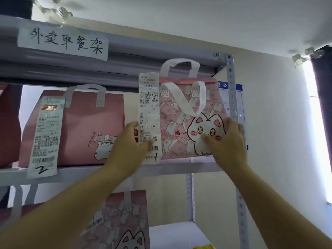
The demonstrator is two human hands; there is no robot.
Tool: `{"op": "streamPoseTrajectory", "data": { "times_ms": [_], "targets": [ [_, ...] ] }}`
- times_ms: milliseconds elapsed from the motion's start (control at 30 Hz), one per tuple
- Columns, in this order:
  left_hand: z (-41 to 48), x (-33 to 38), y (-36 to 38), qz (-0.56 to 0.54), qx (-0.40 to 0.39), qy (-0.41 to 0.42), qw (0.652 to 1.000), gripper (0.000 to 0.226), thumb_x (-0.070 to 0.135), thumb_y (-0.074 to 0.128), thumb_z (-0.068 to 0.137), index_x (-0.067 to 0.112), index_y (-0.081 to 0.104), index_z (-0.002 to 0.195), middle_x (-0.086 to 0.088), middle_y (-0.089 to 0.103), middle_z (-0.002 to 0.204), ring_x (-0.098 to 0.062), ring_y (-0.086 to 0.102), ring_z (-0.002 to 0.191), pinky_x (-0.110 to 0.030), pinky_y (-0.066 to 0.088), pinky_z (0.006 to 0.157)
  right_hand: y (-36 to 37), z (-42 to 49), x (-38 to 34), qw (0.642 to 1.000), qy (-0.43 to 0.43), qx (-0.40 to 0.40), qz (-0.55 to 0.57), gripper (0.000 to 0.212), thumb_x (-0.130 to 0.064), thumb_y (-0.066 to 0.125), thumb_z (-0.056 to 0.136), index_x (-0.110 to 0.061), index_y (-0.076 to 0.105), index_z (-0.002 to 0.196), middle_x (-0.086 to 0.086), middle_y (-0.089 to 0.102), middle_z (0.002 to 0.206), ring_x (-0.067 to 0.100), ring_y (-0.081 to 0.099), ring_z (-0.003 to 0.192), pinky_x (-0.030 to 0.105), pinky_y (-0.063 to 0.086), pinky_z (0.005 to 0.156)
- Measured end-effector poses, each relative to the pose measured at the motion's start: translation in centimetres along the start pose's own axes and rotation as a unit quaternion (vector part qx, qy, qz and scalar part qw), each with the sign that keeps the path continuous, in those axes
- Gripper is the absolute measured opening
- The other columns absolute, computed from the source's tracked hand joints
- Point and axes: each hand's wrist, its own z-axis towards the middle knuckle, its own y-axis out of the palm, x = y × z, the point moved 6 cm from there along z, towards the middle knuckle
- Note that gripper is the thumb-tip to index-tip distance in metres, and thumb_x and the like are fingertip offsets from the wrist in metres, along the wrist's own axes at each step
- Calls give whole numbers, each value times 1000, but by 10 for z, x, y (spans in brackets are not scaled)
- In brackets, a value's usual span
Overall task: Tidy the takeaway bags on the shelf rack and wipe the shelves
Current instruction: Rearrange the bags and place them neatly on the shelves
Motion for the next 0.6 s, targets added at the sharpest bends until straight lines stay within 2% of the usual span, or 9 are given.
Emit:
{"op": "streamPoseTrajectory", "data": {
  "times_ms": [133, 300, 433, 500, 600],
  "targets": [
    [-23, 15, -28, -28, 8, 4, 1000, 37, 26, 62, 87, 29, 46, 121, 20, 60, 95, 7, 61, 76, -10, 46, 54, -27, -25, -22, 999, -7, 23, 26, 73, -33, 78, 71, -17, 40, 130, 3, 43, 122, 25, 48, 109, 43, 49, 89],
    [-66, 35, -66, -42, 6, 13, 999, 22, 31, 59, 88, 33, 51, 108, 16, 63, 92, 1, 65, 76, -18, 51, 61, -60, -69, -48, 999, -13, 23, 48, 78, -34, 78, 70, -14, 37, 134, 4, 42, 125, 27, 47, 114, 49, 47, 94],
    [-104, 47, -92, -62, -12, 8, 998, 17, 29, 59, 89, 29, 55, 105, 12, 65, 92, 4, 65, 76, -14, 53, 56, -84, -110, -68, 998, -15, 21, 52, 78, -31, 79, 69, -12, 38, 132, -1, 40, 121, 25, 47, 114, 47, 47, 95],
    [-123, 50, -104, -69, -18, 2, 997, 15, 28, 60, 88, 29, 56, 103, 12, 67, 92, 2, 66, 77, -17, 56, 59, -94, -128, -75, 998, -11, 14, 53, 77, -32, 79, 68, -14, 39, 131, -6, 37, 116, 24, 47, 113, 46, 47, 95],
    [-149, 54, -122, -71, -19, -10, 997, 10, 26, 62, 87, 31, 58, 95, 12, 68, 89, -4, 68, 77, -30, 59, 65, -105, -156, -80, 998, 1, 3, 57, 74, -33, 79, 67, -17, 40, 127, -9, 37, 113, 21, 48, 111, 45, 46, 95]
  ]
}}
